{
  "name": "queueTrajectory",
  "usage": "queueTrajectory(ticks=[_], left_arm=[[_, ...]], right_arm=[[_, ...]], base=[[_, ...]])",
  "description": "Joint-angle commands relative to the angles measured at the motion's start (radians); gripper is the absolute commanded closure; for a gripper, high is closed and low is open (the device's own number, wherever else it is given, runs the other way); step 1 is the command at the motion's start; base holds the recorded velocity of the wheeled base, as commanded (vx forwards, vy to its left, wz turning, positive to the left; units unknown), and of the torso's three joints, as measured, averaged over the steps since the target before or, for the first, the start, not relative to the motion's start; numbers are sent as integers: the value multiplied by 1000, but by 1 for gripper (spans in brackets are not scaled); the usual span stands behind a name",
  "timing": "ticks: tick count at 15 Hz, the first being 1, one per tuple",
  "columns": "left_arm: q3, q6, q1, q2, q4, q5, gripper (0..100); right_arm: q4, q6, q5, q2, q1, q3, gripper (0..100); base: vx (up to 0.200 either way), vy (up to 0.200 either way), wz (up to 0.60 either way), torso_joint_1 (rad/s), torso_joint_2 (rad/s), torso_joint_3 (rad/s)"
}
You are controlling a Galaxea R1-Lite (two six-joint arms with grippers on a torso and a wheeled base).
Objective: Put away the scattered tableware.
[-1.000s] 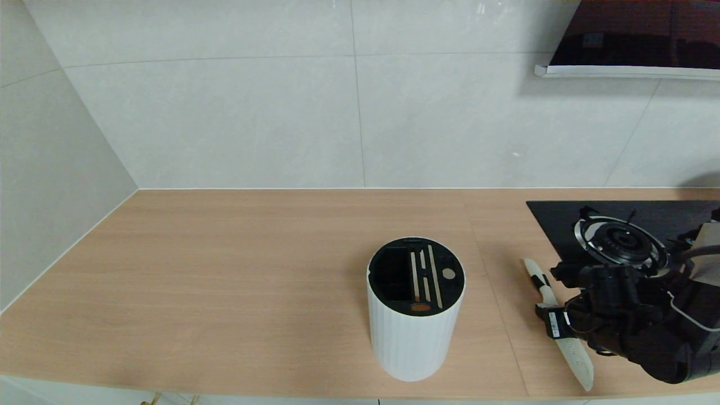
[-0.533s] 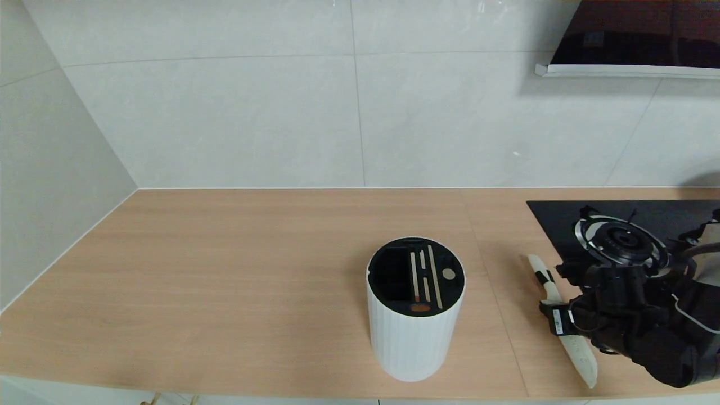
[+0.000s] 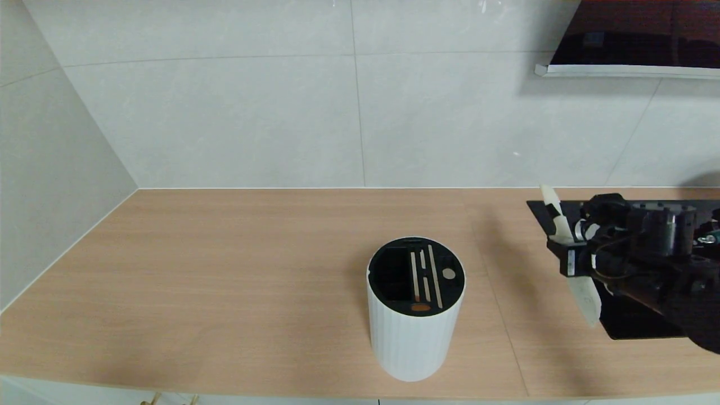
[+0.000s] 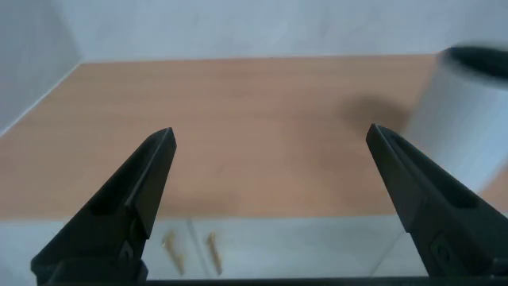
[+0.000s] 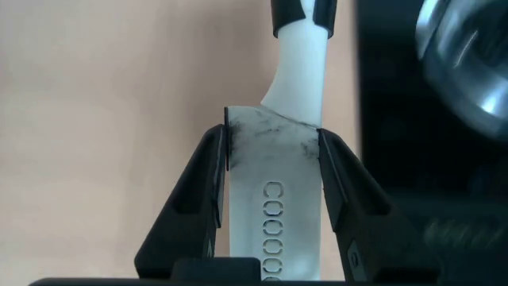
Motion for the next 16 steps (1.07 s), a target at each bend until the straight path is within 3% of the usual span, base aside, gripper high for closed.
queueTrajectory(ticks=[1, 2, 4, 7, 8, 10, 12, 14, 15, 16], left_arm=[[-311, -15, -13, 432, 51, -193, 0], [-374, -41, -21, 558, 45, -231, 0], [-462, -107, -110, 766, -21, -261, 0], [-477, -398, -294, 1038, -460, -248, 0], [-479, -484, -335, 1116, -598, -212, 0], [-479, -512, -398, 1222, -728, -162, 0], [-480, -522, -444, 1282, -783, -84, 0], [-480, -529, -542, 1334, -840, -29, 0], [-476, -549, -570, 1351, -863, -29, 0], [-456, -593, -602, 1363, -908, -35, 0]], right_arm=[[193, 0, 2, -151, 91, -215, 100], [271, 0, 2, -167, 137, -296, 100], [335, 3, -4, -176, 218, -393, 100], [337, 6, -107, -213, 381, -402, 100], [338, 7, -136, -234, 436, -395, 100], [337, 24, -153, -290, 505, -339, 100], [338, 52, -159, -322, 586, -301, 100], [340, 52, -183, -320, 651, -299, 100], [342, 53, -185, -314, 669, -295, 100], [342, 53, -185, -305, 680, -293, 100]], base=[[0, 0, 0, 0, 0, 0], [0, 0, 0, 0, 0, 0], [0, 0, 0, 0, 0, 0], [0, 0, 0, 0, 0, 0], [0, 0, 0, 0, 0, 0], [0, 0, 0, 0, 0, 0], [0, 0, 0, 0, 0, 0], [0, 0, 0, 0, 0, 0], [0, 0, 0, 0, 0, 0], [0, 0, 0, 0, 0, 0]])
